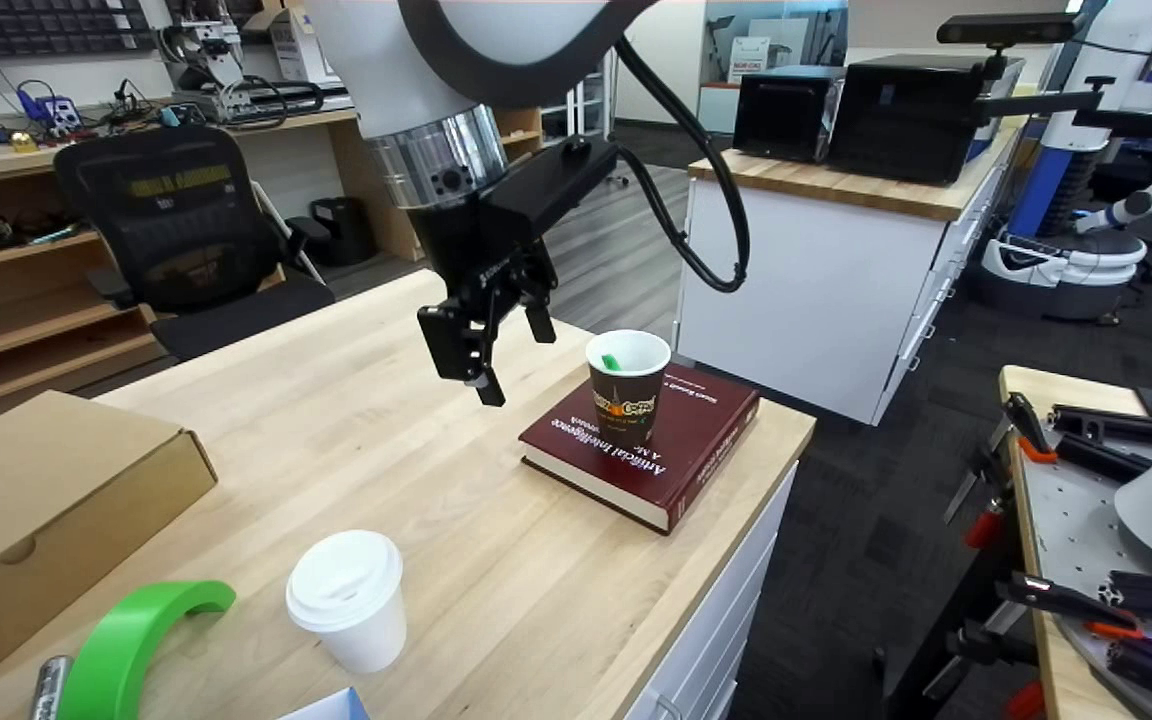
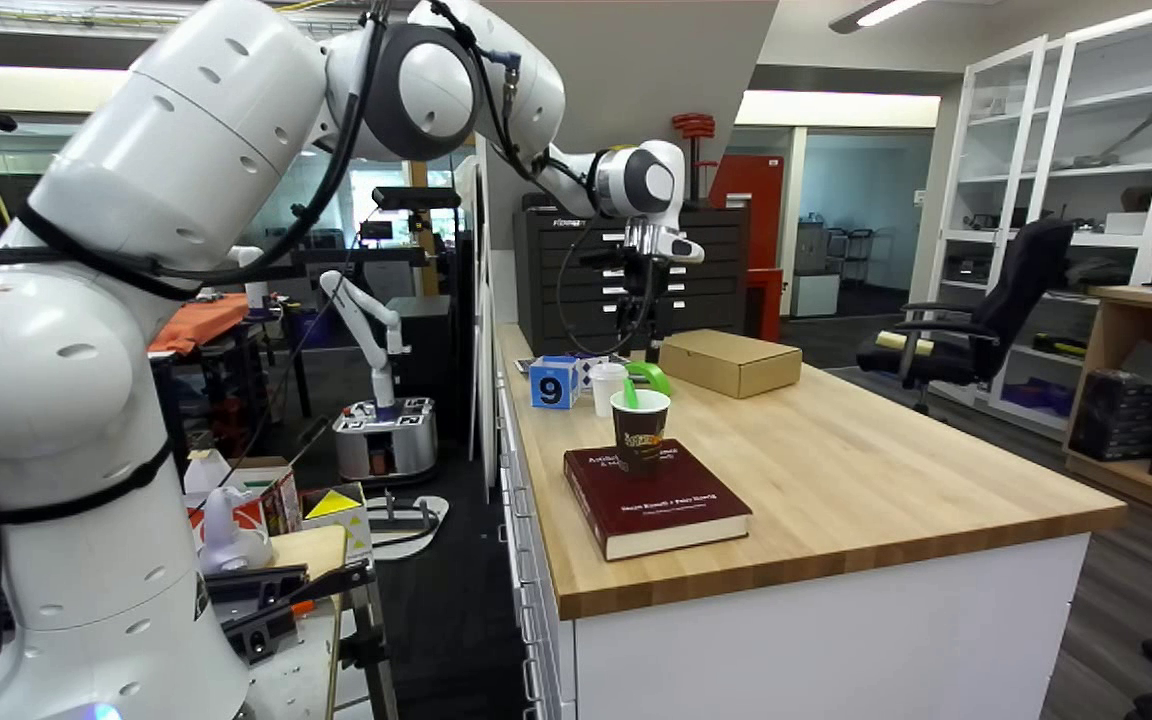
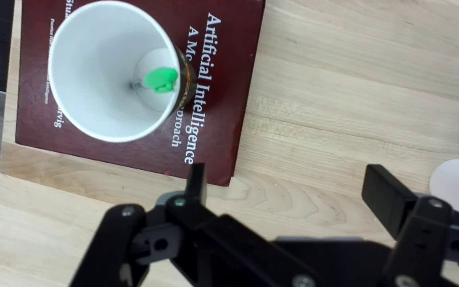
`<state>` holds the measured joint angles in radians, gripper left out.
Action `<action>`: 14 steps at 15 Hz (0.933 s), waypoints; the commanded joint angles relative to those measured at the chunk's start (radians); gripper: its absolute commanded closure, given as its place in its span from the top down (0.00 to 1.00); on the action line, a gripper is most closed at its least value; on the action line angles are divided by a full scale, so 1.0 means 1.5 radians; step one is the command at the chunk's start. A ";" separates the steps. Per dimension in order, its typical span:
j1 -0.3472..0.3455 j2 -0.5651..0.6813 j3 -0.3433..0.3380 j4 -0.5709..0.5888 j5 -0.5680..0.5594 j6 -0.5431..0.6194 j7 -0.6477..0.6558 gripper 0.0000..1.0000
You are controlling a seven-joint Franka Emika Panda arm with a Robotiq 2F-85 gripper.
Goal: Take the green pen out of the brown coffee cup
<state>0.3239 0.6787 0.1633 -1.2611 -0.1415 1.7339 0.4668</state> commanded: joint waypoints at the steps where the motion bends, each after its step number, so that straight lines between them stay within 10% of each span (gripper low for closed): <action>1: 0.015 -0.011 -0.022 -0.017 0.015 0.010 -0.001 1.00; 14: 0.019 -0.081 -0.036 -0.091 0.016 0.076 0.048 1.00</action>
<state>0.3364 0.6242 0.1384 -1.3382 -0.1364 1.7959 0.4947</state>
